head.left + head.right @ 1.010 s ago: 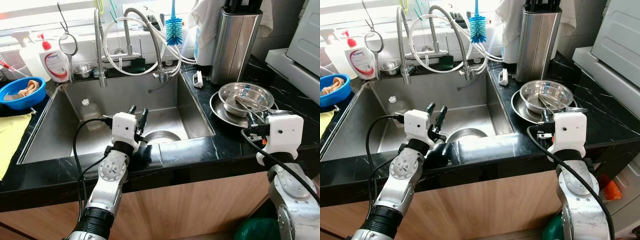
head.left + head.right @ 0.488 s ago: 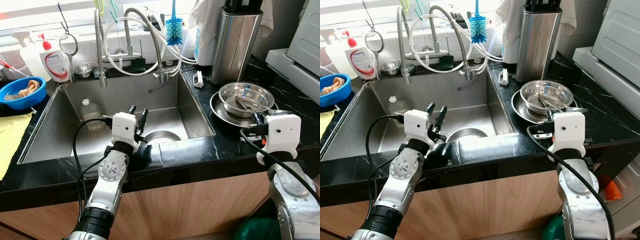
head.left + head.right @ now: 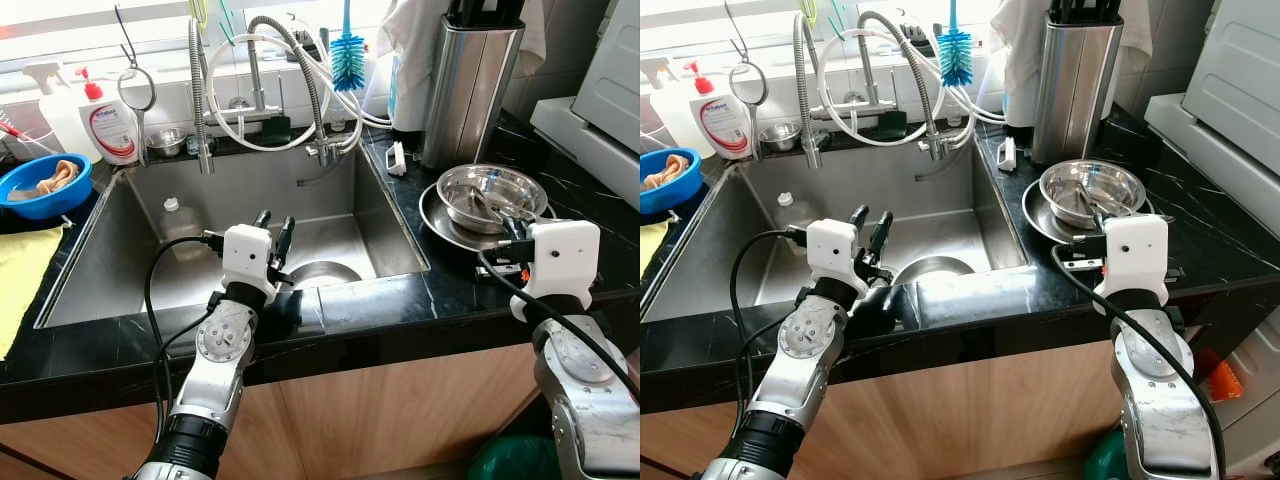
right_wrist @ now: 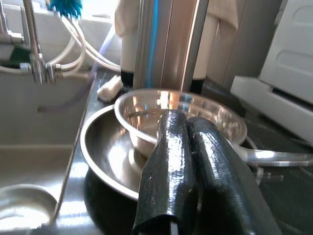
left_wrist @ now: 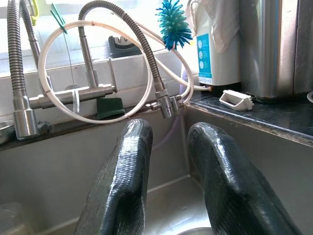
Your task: Kitchen organization
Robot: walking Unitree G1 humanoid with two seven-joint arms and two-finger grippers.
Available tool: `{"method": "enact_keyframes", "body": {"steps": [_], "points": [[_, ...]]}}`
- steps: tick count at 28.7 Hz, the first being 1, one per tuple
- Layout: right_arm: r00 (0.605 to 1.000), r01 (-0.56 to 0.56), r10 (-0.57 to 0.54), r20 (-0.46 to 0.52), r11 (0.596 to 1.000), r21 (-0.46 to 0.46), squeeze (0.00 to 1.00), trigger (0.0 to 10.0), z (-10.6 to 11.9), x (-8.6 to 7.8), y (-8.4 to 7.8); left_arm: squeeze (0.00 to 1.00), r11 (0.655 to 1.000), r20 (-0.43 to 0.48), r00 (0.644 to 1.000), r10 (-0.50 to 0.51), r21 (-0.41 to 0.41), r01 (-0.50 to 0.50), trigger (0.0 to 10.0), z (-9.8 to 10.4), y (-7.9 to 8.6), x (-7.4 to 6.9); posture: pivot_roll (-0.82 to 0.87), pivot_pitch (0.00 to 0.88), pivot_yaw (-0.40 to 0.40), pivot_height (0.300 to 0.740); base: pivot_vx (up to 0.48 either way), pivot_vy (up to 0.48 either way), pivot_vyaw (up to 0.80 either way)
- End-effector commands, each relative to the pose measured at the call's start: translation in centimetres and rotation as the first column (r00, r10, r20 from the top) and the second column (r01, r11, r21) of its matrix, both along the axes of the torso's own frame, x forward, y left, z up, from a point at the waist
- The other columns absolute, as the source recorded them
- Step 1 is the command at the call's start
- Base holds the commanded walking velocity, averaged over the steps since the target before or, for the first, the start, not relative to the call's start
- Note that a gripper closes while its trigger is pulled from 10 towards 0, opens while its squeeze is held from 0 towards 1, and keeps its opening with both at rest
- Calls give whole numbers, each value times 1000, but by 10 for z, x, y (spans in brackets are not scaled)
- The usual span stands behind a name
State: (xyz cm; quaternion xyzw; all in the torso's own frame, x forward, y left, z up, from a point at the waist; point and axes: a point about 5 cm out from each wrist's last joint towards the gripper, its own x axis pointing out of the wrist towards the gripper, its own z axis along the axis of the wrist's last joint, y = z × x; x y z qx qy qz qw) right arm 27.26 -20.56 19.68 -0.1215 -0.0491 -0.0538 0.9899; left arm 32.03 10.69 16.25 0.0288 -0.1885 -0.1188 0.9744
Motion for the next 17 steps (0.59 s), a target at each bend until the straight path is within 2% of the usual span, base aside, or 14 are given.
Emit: {"method": "enact_keyframes", "body": {"steps": [1,7,8,13,14,15,17], "points": [[997,-8,7,73,1000,7,0,0,14,2,3,0,1000,14,1000,7,5,-7,10000,4,2,2,-188,0,57,740,0,0,0],[991,-15,13,133,1000,13,0,0,25,3,6,0,1000,13,1000,3,3,-3,10000,3,0,2,-189,0,58,740,0,0,0],[983,-45,44,176,999,3,0,10000,31,3,10,0,1000,14,1000,1,3,-1,10000,3,0,2,-192,0,59,740,0,0,0],[973,-129,125,194,992,9,0,10000,34,3,21,0,1000,15,1000,-1,2,1,10000,3,-1,2,-191,0,59,740,0,0,0],[954,-237,236,183,971,-17,0,10000,36,4,31,0,1000,14,1000,-1,1,1,10000,2,-1,1,-196,0,61,740,0,0,0],[916,-363,368,157,930,-58,0,10000,36,4,44,0,1000,13,1000,-1,1,1,10000,2,-1,1,-196,0,61,740,0,0,0],[877,-454,465,119,884,-111,0,10000,36,4,53,0,1000,11,1000,-4,2,4,10000,1,-2,1,-201,0,63,740,0,0,0]]}}
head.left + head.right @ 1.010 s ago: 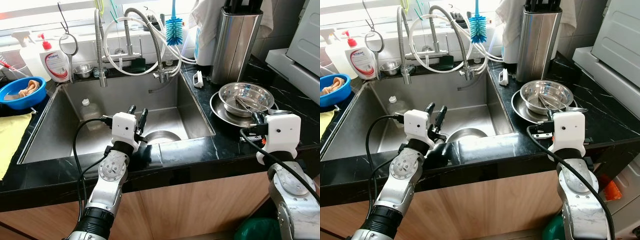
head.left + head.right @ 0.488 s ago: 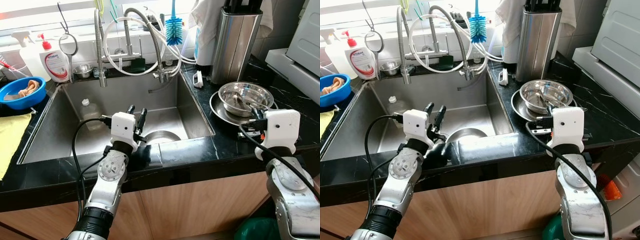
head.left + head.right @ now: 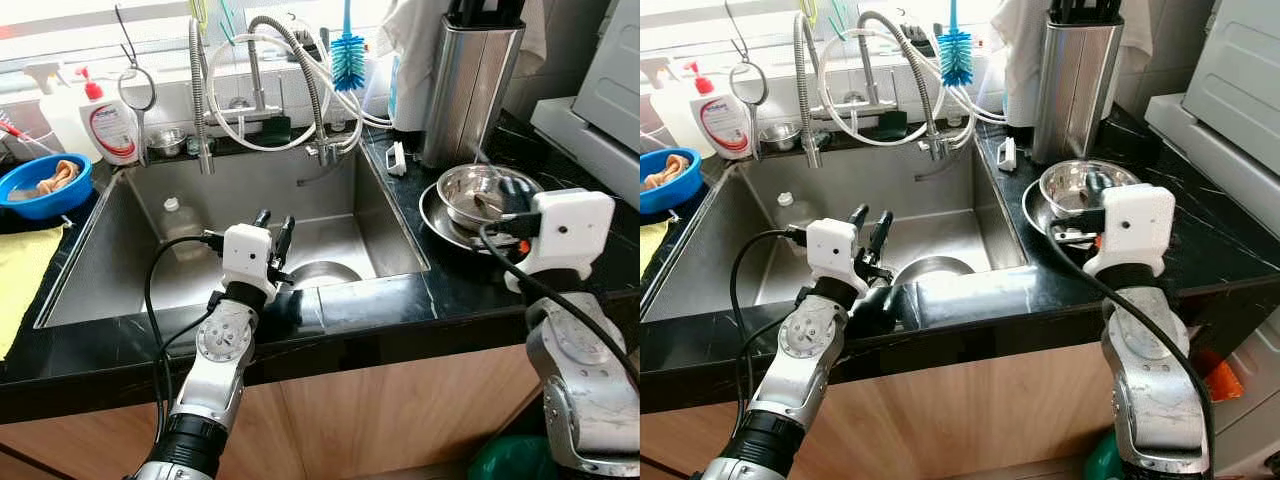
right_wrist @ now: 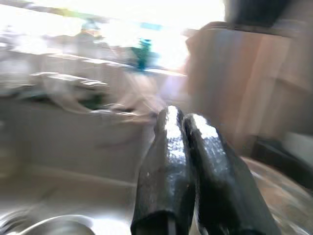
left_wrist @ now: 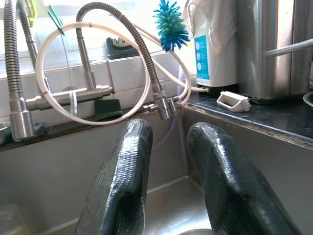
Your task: Kitchen organization
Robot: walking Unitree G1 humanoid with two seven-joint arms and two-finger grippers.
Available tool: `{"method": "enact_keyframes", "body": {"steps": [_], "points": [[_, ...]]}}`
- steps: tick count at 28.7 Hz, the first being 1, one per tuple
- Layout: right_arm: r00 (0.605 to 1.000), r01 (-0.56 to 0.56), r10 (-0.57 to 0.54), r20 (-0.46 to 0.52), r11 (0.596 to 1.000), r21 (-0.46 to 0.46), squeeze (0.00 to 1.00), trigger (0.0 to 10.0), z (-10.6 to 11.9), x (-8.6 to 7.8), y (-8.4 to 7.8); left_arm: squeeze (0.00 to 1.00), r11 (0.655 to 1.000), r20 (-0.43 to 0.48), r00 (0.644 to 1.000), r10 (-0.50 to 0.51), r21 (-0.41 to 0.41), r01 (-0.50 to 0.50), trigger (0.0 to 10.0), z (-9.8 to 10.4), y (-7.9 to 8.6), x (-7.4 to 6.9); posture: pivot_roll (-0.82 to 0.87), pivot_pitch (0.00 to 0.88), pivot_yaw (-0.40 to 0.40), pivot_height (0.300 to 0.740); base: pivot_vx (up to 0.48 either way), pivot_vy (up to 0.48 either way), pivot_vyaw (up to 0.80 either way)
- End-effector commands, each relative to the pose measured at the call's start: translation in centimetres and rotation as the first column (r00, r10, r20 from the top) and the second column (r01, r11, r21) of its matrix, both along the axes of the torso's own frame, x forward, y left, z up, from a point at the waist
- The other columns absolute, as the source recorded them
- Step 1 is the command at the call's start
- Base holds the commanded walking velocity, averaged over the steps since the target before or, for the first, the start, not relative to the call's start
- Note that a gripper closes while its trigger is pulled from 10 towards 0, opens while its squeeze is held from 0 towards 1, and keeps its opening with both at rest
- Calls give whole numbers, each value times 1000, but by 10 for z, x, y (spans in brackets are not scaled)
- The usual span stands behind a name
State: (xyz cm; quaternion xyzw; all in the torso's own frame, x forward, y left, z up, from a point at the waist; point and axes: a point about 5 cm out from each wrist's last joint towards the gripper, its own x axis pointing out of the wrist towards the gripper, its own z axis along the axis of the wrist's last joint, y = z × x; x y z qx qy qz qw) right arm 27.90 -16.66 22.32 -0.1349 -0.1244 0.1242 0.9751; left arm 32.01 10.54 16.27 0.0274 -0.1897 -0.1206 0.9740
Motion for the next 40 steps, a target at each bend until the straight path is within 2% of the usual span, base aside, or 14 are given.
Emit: {"method": "enact_keyframes", "body": {"steps": [1,8,9,12,16,21,22,26,28,30,38,39,40], "points": [[991,-134,134,25,991,-26,0,10000,9,-2,16,0,1000,9,1000,-1,5,1,10000,1,0,1,-200,0,62,740,0,0,0],[969,-245,246,-29,969,25,0,10000,6,12,23,0,1000,11,1000,7,2,-7,10000,3,0,2,-194,0,59,740,0,0,0],[971,-230,232,-56,973,33,0,10000,-1,21,20,0,1000,11,1000,11,2,-11,10000,3,1,3,-194,0,59,740,0,0,0],[974,-203,204,-98,979,17,0,10000,-12,32,14,0,1000,13,1000,15,3,-15,10000,3,2,3,-180,0,56,740,0,0,0],[956,-263,266,-119,964,42,0,10000,-15,38,17,0,1000,24,999,31,3,-31,10000,6,6,3,-174,0,52,740,0,0,0],[957,-257,264,-118,964,71,0,10000,-17,49,15,0,999,26,998,49,5,-49,10000,7,10,4,-166,0,50,740,0,0,0],[956,-263,273,-111,960,96,0,10000,-16,54,17,0,997,26,997,70,15,-70,10000,6,17,5,-165,0,50,740,0,0,0],[955,-261,274,-117,959,114,0,10000,-17,59,18,0,995,30,995,97,31,-98,10000,7,27,7,-165,0,48,740,0,0,0],[946,-270,279,-161,960,79,0,10000,-28,60,21,0,992,42,992,120,41,-122,10000,11,36,9,-149,0,42,740,0,0,0],[945,-265,276,-177,961,80,0,10000,-34,62,21,0,991,44,991,126,42,-128,10000,12,39,9,-147,0,40,740,0,0,0],[945,-244,265,-191,962,127,0,10000,-38,66,19,0,993,35,993,109,35,-110,10000,8,30,8,-158,0,45,740,0,0,0],[946,-233,253,-201,965,119,0,10000,-40,67,18,0,994,36,994,106,34,-107,10000,9,30,8,-162,0,46,740,0,0,0],[941,-195,222,-255,973,126,0,10000,-47,70,15,0,994,37,994,103,33,-104,10000,9,29,8,-162,0,46,740,0,0,0]]}}
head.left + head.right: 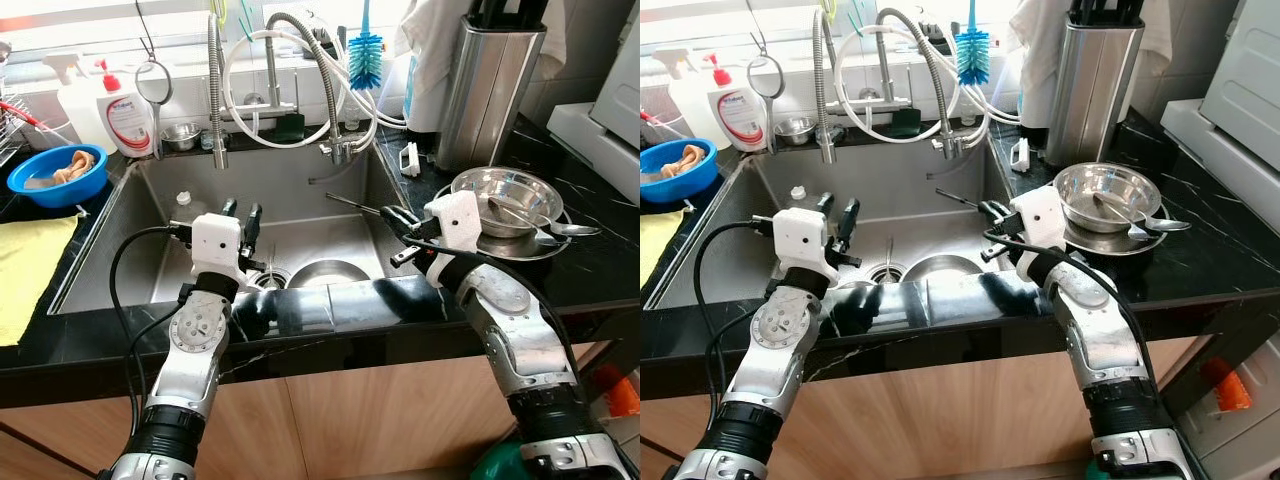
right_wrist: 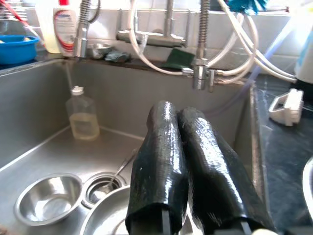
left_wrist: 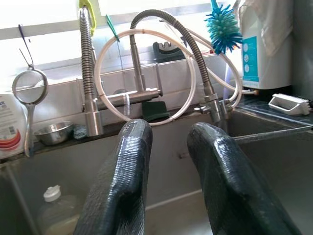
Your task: Kitchen organization
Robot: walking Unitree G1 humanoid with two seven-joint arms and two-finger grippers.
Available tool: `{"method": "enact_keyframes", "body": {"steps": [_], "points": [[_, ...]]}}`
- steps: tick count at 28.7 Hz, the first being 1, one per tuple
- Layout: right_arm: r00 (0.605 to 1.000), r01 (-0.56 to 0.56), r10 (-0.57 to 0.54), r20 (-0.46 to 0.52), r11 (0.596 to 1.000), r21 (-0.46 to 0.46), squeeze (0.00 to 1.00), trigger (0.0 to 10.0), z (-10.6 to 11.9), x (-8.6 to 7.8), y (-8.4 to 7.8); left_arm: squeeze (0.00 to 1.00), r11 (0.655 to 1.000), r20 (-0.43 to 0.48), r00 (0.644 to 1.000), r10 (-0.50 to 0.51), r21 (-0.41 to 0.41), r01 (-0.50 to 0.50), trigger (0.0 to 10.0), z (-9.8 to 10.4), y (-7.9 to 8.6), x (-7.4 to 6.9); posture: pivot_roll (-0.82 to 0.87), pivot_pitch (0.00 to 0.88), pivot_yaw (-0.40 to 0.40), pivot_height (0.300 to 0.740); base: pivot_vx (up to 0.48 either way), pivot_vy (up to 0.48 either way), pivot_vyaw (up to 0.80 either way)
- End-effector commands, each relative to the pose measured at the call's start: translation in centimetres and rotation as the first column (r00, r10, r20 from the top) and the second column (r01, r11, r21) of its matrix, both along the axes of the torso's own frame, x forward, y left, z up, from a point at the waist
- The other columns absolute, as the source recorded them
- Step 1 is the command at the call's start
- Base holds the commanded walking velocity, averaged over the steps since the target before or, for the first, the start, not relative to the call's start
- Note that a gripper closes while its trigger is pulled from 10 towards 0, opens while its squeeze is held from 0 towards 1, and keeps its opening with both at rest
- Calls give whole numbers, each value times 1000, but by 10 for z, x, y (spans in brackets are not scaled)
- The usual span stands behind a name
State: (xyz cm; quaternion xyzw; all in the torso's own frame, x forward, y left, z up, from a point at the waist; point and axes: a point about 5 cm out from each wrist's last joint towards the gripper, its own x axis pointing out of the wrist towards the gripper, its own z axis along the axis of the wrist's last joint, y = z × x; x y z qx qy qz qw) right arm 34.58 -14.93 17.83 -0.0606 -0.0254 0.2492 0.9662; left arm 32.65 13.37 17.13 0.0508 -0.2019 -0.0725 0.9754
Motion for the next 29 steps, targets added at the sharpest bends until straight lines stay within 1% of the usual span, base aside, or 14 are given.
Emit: {"method": "enact_keyframes", "body": {"steps": [1,3,4,5,7,9,12,16,18,22,24,29], "points": [[995,58,-58,-82,998,1,0,10000,-9,5,-5,0,1000,4,1000,0,11,0,10000,1,0,2,-162,0,46,740,0,0,0],[978,137,-140,-153,990,-31,0,10000,-23,8,-12,0,1000,4,1000,-5,8,5,10000,0,-2,1,-161,0,45,740,0,0,0],[976,146,-150,-161,989,-33,0,10000,-24,8,-13,0,1000,4,1000,-6,7,6,10000,1,-2,1,-161,0,45,740,0,0,0],[977,150,-150,-150,989,-13,0,10000,-22,8,-13,0,1000,5,1000,-8,6,8,10000,0,-3,1,-159,0,44,740,0,0,0],[982,134,-131,-136,991,13,0,10000,-19,8,-11,0,1000,5,1000,-10,5,10,10000,0,-4,0,-159,0,46,740,0,0,0],[988,111,-109,-113,994,9,0,10000,-15,7,-7,0,1000,4,1000,-14,3,14,10000,-1,-4,-1,-161,0,46,740,0,0,0],[989,109,-107,-104,994,8,0,10000,-12,8,-5,0,1000,4,1000,-15,3,15,10000,-1,-5,-1,-160,0,45,740,0,0,0],[995,91,-90,-52,996,25,0,10000,1,9,-2,0,1000,7,1000,-12,2,12,10000,0,-4,0,-159,0,44,740,0,0,0],[998,54,-53,-34,998,44,0,10000,7,8,3,0,1000,6,1000,-8,3,8,10000,0,-3,0,-159,0,42,740,0,0,0],[998,38,-36,-45,999,39,0,10000,7,8,4,0,1000,4,1000,-5,4,5,10000,-1,-2,0,-159,0,42,740,0,0,0],[998,16,-13,-68,999,47,0,10000,3,6,5,0,1000,1,1000,-4,3,4,10000,-2,-2,-1,-157,0,41,740,0,0,0],[996,5,-2,-86,999,41,0,10000,0,4,4,0,1000,-2,1000,-4,4,4,10000,-2,-2,-1,-156,0,40,740,0,0,0]]}}
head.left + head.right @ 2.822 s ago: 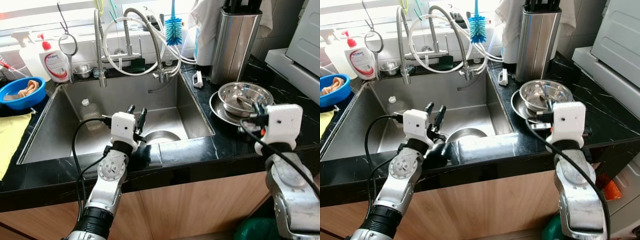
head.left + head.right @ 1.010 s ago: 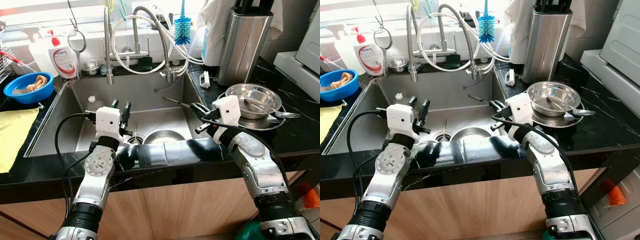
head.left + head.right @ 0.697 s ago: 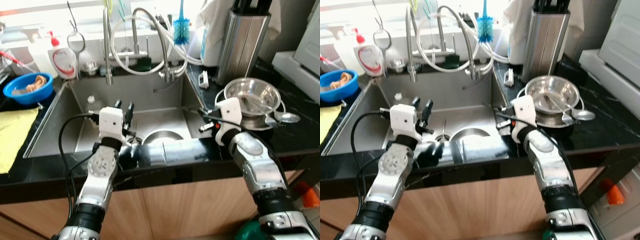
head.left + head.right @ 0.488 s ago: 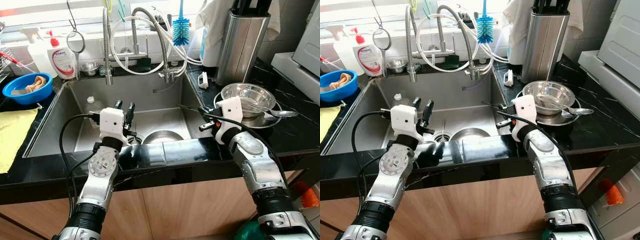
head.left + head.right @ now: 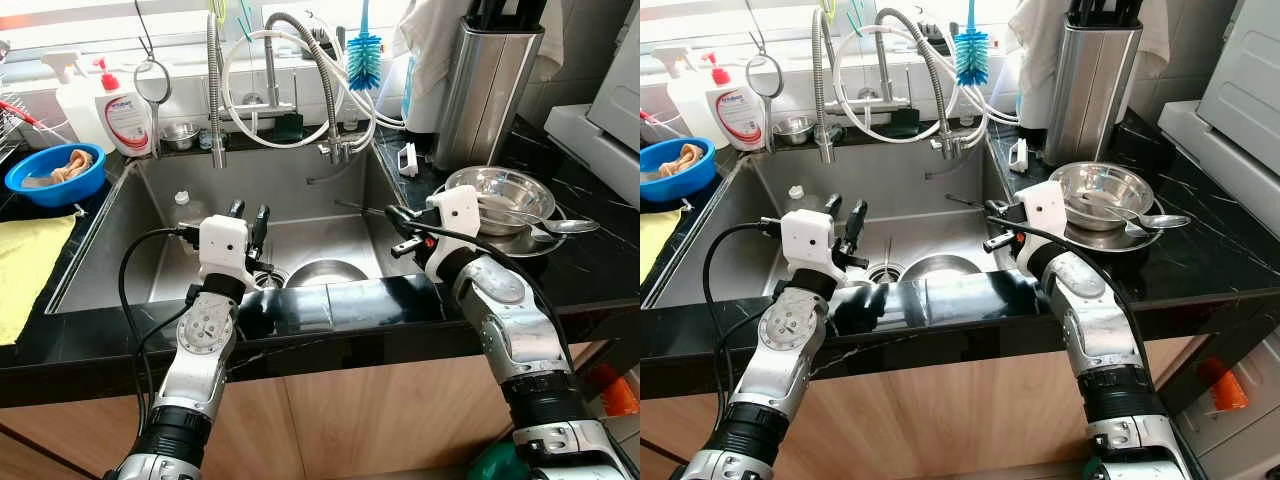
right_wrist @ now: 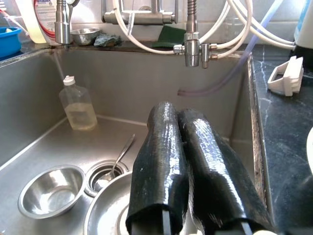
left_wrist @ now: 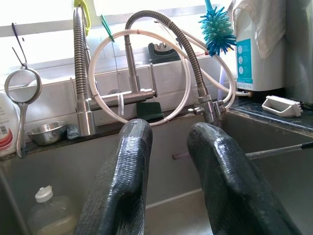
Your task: Kitchen organization
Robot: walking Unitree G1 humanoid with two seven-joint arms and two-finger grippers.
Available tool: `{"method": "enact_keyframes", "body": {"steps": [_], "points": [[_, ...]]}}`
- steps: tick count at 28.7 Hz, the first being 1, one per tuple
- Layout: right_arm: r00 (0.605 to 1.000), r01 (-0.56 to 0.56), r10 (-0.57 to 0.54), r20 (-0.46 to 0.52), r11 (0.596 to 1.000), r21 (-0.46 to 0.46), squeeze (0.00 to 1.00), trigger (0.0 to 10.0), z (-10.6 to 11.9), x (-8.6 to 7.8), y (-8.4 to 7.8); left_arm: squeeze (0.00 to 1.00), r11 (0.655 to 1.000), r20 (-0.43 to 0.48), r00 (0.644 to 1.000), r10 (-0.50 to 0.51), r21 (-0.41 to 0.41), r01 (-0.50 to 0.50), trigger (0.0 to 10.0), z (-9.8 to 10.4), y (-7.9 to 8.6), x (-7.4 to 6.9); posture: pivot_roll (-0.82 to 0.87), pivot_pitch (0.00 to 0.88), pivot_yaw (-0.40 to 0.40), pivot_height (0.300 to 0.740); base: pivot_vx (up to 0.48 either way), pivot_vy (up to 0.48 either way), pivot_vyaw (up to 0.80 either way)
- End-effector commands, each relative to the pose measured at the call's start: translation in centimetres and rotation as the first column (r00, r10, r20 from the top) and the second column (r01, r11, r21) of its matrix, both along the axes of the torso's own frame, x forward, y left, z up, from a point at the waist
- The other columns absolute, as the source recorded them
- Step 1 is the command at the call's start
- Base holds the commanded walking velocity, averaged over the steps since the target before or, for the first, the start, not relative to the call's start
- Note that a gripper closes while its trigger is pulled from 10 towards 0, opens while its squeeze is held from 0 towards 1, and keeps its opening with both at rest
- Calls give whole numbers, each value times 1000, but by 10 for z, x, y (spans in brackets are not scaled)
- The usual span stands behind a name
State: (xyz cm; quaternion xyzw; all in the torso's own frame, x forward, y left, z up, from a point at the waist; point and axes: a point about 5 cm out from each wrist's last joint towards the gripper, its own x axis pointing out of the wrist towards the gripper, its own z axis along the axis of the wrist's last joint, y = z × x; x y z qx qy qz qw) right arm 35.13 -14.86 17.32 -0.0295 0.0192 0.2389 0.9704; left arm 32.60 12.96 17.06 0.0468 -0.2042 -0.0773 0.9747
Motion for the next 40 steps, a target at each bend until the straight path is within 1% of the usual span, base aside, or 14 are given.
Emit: {"method": "enact_keyframes", "body": {"steps": [1,9,11,23,24,25,26,27,30,35,36,37,39,40], "points": [[999,-29,29,18,1000,-1,0,10000,5,-3,3,0,1000,-6,1000,8,11,-8,10000,-1,2,0,-158,0,41,740,0,0,0],[1000,-18,18,4,1000,6,0,10000,3,-2,4,0,1000,-4,1000,2,12,-2,10000,-1,0,1,-160,0,43,740,0,0,0],[997,55,-55,-45,998,-6,0,10000,-7,1,2,0,1000,-3,1000,-1,12,1,10000,-1,0,0,-157,0,42,740,0,0,0],[998,24,-23,-60,1000,16,0,10000,-9,-2,9,0,1000,-5,1000,-3,11,3,10000,-1,-1,0,-155,0,39,740,0,0,0],[998,27,-26,-65,999,17,314,10000,-9,-1,9,0,1000,-7,1000,-2,11,2,10000,-1,-1,0,-155,0,37,740,0,0,0],[997,28,-27,-69,999,20,812,10000,-9,-1,9,0,1000,-8,1000,-2,11,2,10000,-2,-1,0,-153,0,37,740,0,0,0],[997,28,-26,-70,999,21,812,10000,-9,-1,9,0,1000,-9,1000,-1,10,1,10000,-2,-1,-1,-153,0,38,740,0,0,0],[997,28,-26,-70,999,20,863,10000,-10,-1,9,0,1000,-9,1000,-1,10,1,10000,-2,-1,-1,-153,0,38,740,0,0,0],[997,36,-34,-69,999,20,800,10000,-10,-1,8,0,1000,-11,1000,0,11,0,10000,-2,-1,0,-153,0,37,740,0,0,0],[997,37,-36,-61,999,11,769,10000,-9,-1,10,0,1000,-10,1000,5,11,-5,10000,-2,0,0,-152,0,36,740,0,0,0],[998,47,-47,-39,999,-4,27,10000,-6,0,10,0,1000,-10,1000,5,11,-5,10000,-2,0,0,-152,0,36,740,0,0,0],[998,66,-66,-22,998,-10,0,10000,-2,0,8,0,1000,-10,1000,5,10,-5,10000,-2,0,0,-153,0,36,740,0,0,0],[996,91,-90,10,996,-19,0,10000,3,0,7,0,1000,-10,1000,4,11,-4,10000,-2,0,0,-153,0,36,740,0,0,0],[990,130,-127,61,991,-44,0,10000,11,-1,5,0,1000,-10,1000,3,11,-3,10000,-2,0,0,-150,0,33,740,0,0,0]]}}
